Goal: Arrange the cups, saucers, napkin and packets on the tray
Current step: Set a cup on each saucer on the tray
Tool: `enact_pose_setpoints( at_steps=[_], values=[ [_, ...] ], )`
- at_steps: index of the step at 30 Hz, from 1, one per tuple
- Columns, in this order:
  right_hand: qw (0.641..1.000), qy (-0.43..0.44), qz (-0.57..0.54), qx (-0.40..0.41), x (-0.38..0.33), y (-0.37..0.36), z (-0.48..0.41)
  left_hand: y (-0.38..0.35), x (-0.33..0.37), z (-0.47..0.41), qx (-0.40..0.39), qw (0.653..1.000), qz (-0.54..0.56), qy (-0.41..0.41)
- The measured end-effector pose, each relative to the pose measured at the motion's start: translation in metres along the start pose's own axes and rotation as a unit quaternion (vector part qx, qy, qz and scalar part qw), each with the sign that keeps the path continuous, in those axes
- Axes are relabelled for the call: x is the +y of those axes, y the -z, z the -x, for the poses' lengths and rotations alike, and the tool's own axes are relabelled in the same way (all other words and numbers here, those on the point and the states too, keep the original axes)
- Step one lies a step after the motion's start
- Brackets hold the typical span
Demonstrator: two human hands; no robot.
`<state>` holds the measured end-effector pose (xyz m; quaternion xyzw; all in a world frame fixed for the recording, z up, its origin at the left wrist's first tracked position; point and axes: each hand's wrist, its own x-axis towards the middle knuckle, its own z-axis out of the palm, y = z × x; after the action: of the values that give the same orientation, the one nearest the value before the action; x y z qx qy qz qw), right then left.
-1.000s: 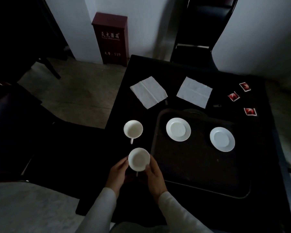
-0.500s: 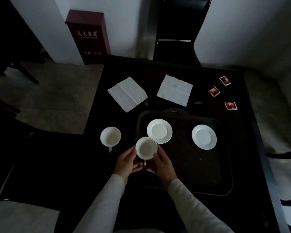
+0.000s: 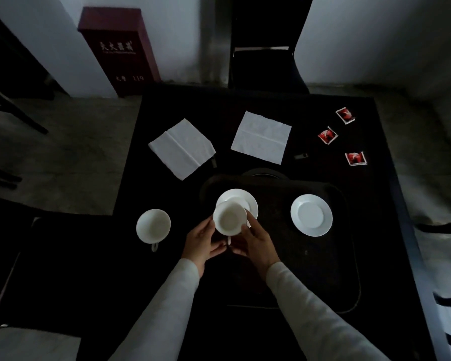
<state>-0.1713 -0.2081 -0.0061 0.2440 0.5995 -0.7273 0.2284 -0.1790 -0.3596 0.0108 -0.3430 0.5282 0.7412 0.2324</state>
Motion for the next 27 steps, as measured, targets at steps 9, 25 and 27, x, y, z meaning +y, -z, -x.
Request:
enact_pose_setpoints(
  at_steps=[9,25,27],
  values=[
    [1.0,-0.011,0.011,0.005,-0.007,0.013,-0.019,-0.015,0.0,-0.019,0.003,1.0,0.013,0.014],
    [1.0,-0.012,0.0,0.001,-0.01,0.023,-0.035,-0.024,0.002,-0.031,0.008,1.0,-0.005,0.024],
    [1.0,-0.009,-0.003,0.004,-0.01,0.022,-0.035,-0.025,0.002,-0.033,0.009,1.0,-0.006,0.023]
  ],
)
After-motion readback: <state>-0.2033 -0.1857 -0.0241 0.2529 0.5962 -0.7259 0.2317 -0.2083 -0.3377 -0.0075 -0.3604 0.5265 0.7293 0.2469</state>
